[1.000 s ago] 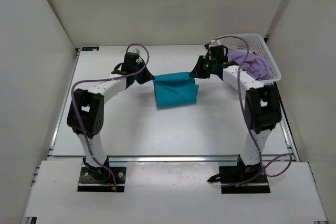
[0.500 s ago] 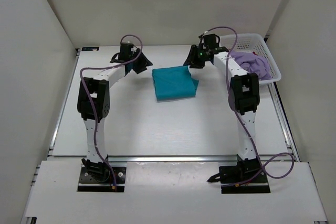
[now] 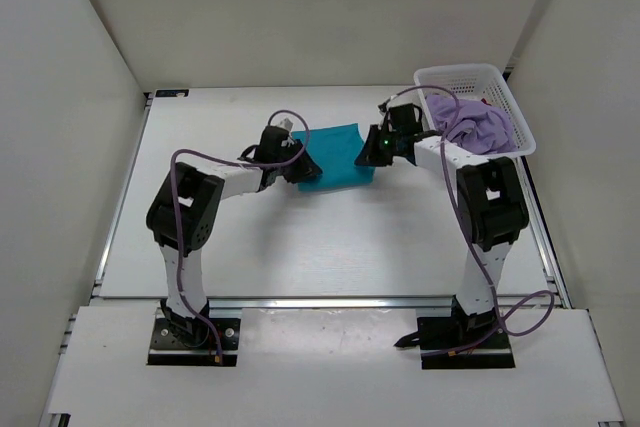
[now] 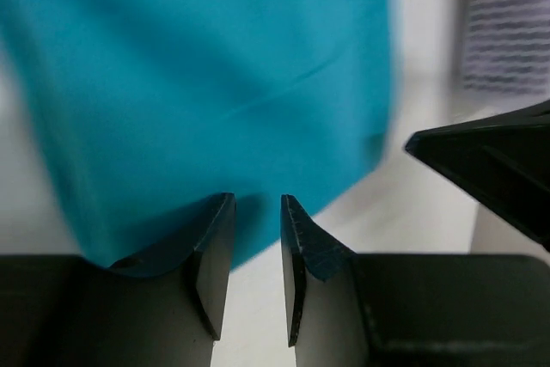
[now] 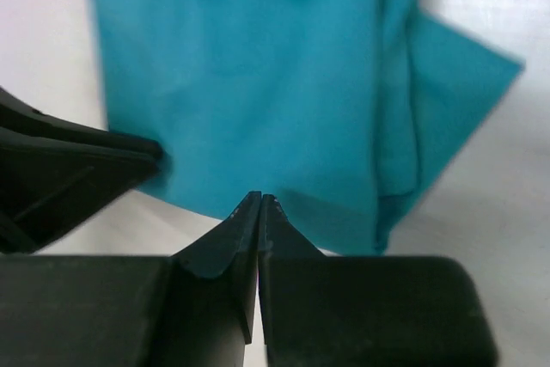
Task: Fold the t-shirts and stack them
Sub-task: Smooth out wrinkles on the folded tshirt, then put the neatly folded tshirt into the corner of the board with the left arm, then grab crumpled tshirt from bin with the right arm
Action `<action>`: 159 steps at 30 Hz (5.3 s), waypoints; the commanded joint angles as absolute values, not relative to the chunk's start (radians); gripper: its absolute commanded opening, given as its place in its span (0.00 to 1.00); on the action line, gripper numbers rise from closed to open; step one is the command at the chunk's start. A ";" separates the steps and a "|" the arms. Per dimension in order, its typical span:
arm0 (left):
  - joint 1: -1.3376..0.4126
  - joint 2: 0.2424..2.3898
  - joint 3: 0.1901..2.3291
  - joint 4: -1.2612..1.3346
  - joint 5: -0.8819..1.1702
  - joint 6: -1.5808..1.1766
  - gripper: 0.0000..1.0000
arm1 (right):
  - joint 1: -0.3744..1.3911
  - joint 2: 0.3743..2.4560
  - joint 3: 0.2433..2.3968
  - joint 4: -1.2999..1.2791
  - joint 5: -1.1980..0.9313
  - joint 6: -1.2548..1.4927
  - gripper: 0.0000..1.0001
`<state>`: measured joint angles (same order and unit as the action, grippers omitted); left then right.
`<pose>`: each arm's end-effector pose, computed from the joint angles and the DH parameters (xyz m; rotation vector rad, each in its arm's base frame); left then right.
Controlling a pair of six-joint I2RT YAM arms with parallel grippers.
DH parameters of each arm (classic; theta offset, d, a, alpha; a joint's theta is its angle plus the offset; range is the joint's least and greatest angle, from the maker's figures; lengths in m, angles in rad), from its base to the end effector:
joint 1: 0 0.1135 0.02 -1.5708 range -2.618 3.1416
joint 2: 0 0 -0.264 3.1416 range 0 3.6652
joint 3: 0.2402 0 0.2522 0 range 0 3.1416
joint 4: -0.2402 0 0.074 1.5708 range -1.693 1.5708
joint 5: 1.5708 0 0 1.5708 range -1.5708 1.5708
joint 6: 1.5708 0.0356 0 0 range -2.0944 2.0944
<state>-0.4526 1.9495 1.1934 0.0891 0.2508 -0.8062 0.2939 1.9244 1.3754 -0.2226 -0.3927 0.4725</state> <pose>0.3758 -0.1926 0.1673 -0.2762 2.3768 -0.9258 0.4060 0.1371 0.2100 0.0133 2.4228 0.8266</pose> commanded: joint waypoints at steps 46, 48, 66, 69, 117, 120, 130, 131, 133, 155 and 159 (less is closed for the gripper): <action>-0.242 1.867 1.080 0.132 0.218 -0.753 0.70 | 0.337 2.188 1.965 -0.453 -0.451 0.416 0.37; -0.250 1.884 1.066 0.129 0.224 -0.744 0.74 | 0.353 2.081 1.898 -0.425 -0.430 0.420 0.47; -0.278 2.060 1.325 0.124 0.265 -0.831 0.00 | 0.371 1.620 1.088 0.061 -0.506 0.578 0.61; -0.151 2.057 1.416 0.060 0.250 -0.804 0.00 | 0.371 1.594 1.017 0.084 -0.509 0.584 0.60; 0.226 1.755 0.957 0.321 0.178 -0.997 0.99 | 0.413 1.638 1.132 0.008 -0.395 0.502 0.26; 0.140 1.656 0.858 0.356 0.169 -1.031 0.99 | 0.315 1.655 1.230 -0.058 -0.318 0.480 0.02; -0.343 1.371 0.640 0.410 0.076 -0.879 0.34 | -0.069 1.715 1.373 -0.253 -0.058 0.434 0.15; -0.406 1.368 0.659 0.388 0.066 -0.835 0.33 | -0.084 1.726 1.390 -0.271 -0.054 0.434 0.22; -0.491 1.376 0.679 0.354 0.071 -0.801 0.32 | -0.127 1.753 1.419 -0.304 -0.046 0.420 0.32; -0.644 1.385 0.650 0.347 0.130 -0.801 0.36 | -0.049 1.812 1.462 -0.457 0.192 0.357 0.51; -0.638 1.393 0.647 0.357 0.133 -0.805 0.36 | -0.049 1.864 1.477 -0.483 0.137 0.359 0.49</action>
